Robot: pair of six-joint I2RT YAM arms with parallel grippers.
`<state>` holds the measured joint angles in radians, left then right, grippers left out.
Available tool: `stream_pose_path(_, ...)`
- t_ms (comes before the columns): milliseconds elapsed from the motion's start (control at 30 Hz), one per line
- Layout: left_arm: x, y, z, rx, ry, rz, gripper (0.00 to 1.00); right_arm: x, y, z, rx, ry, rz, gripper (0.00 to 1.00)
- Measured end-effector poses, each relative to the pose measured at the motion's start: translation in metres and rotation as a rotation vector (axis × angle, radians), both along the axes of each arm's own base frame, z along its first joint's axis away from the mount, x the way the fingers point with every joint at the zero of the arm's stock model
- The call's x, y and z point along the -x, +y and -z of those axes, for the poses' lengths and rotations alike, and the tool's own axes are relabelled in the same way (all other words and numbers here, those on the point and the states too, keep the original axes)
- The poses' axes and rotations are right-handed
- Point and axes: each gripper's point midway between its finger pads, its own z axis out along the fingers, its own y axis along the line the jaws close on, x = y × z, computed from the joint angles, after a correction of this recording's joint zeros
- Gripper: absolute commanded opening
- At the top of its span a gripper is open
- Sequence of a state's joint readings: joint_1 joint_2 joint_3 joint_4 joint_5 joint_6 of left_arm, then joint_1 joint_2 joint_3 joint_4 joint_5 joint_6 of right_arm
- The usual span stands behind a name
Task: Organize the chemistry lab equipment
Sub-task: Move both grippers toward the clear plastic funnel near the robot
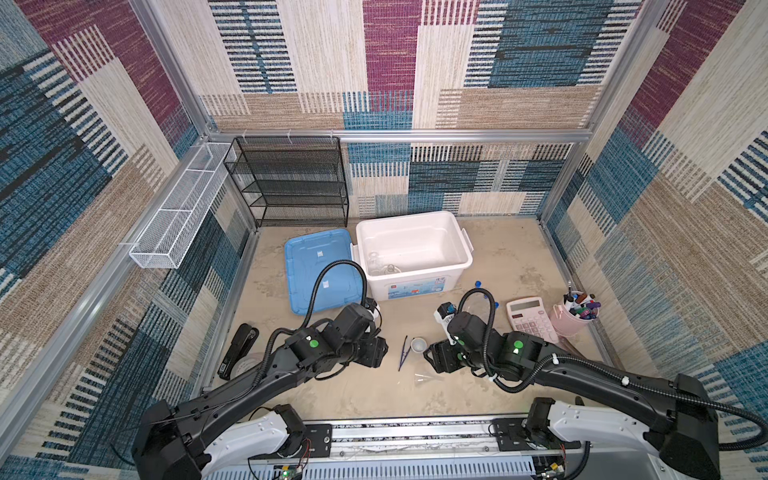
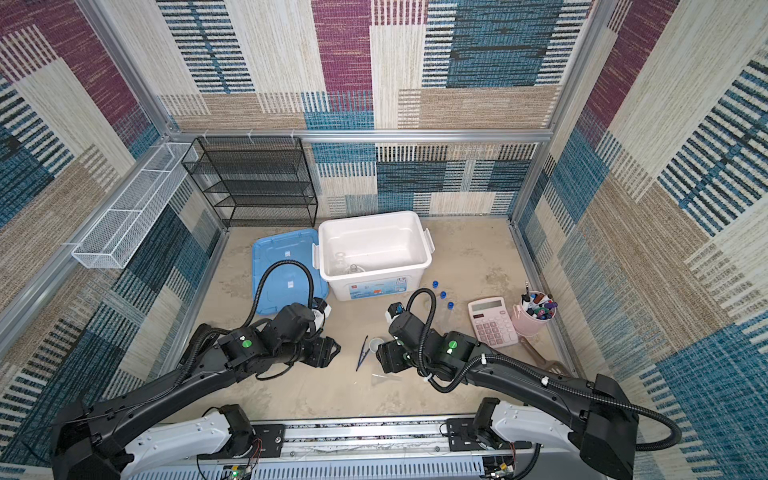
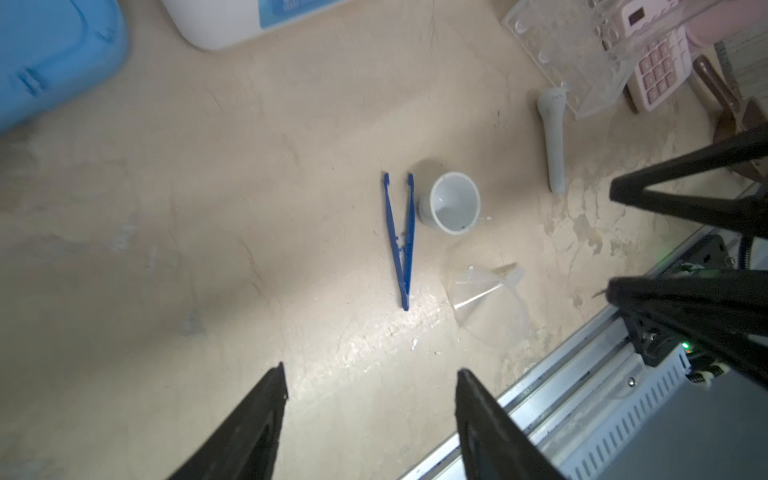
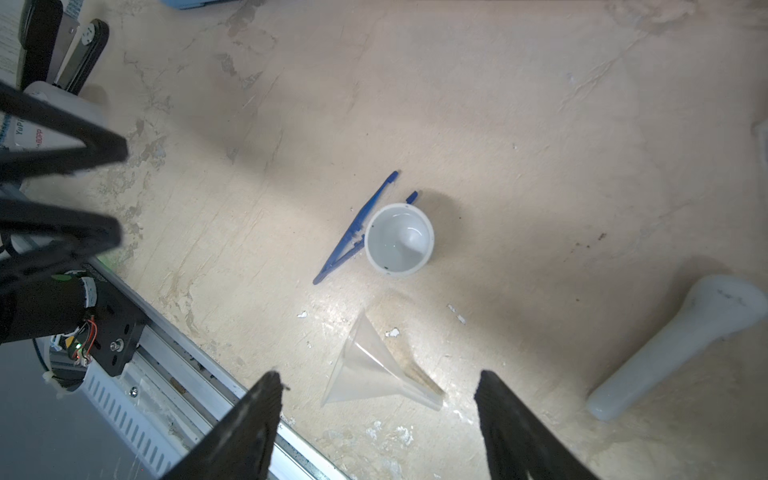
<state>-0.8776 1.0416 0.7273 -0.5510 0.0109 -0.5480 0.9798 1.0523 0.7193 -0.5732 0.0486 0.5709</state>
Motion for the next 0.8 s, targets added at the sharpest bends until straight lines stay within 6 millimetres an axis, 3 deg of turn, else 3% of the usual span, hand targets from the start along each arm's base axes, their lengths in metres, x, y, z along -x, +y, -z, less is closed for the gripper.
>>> stream_pose_path(100, 0.019, -0.012, 0.016, 0.043, 0.038, 0.005, 0.59, 0.000, -0.004, 0.001, -0.001, -0.009, 0.010, 0.76)
stream_pose_path(200, 0.030, -0.029, 0.018, 0.100, 0.048, 0.018, 0.59, 0.000, -0.007, 0.004, 0.007, -0.014, 0.017, 0.76)
stream_pose_path(333, 0.034, -0.052, 0.017, 0.156, 0.047, 0.032, 0.58, -0.001, -0.011, 0.008, 0.016, -0.013, 0.029, 0.76)
stream_pose_path(500, 0.043, -0.078, 0.030, 0.161, 0.093, 0.068, 0.55, -0.002, -0.016, 0.011, 0.021, -0.014, 0.049, 0.77)
stream_pose_path(800, 0.046, -0.101, 0.039, 0.208, 0.125, 0.079, 0.50, -0.007, -0.023, 0.014, 0.026, -0.011, 0.077, 0.80)
